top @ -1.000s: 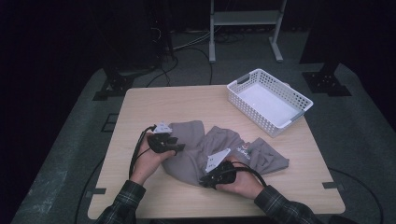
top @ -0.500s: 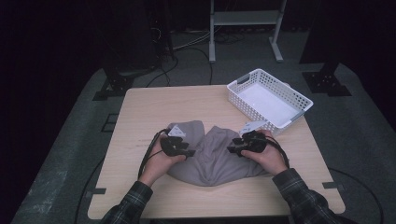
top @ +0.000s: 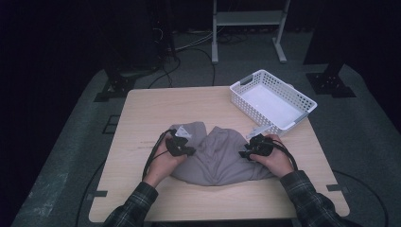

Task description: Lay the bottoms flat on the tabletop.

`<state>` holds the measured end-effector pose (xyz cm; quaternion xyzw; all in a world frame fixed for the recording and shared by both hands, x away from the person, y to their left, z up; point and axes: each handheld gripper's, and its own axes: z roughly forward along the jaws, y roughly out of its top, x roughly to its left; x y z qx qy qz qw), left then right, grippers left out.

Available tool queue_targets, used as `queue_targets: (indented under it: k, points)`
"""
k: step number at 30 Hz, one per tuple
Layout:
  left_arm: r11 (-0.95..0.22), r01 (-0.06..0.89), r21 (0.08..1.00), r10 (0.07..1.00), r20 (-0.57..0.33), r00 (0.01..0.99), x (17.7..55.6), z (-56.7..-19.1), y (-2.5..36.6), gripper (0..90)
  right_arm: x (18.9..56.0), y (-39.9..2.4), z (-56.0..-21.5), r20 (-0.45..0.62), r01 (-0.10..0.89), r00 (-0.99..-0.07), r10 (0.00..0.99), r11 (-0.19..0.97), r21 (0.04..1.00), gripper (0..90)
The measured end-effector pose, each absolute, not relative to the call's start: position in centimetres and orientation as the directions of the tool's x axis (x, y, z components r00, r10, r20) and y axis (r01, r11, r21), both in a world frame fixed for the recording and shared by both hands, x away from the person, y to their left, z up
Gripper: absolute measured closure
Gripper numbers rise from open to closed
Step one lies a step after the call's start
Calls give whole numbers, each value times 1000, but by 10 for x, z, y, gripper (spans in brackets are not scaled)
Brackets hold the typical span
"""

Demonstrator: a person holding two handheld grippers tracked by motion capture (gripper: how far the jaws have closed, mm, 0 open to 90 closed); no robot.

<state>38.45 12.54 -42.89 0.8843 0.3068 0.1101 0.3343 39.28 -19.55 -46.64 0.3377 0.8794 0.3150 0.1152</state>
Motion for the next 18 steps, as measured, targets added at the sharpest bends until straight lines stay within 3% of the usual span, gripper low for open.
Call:
queue_targets:
  k: [9, 18]
  points:
    - [-559, 435, 706, 635, 27, 772, 410, -417, 113, 871, 371, -201, -463, -8, 530, -746, 666, 601, 598, 571]
    - [-548, 392, 739, 615, 38, 788, 441, -417, 75, 870, 350, -215, -462, -10, 549, -734, 679, 602, 580, 587]
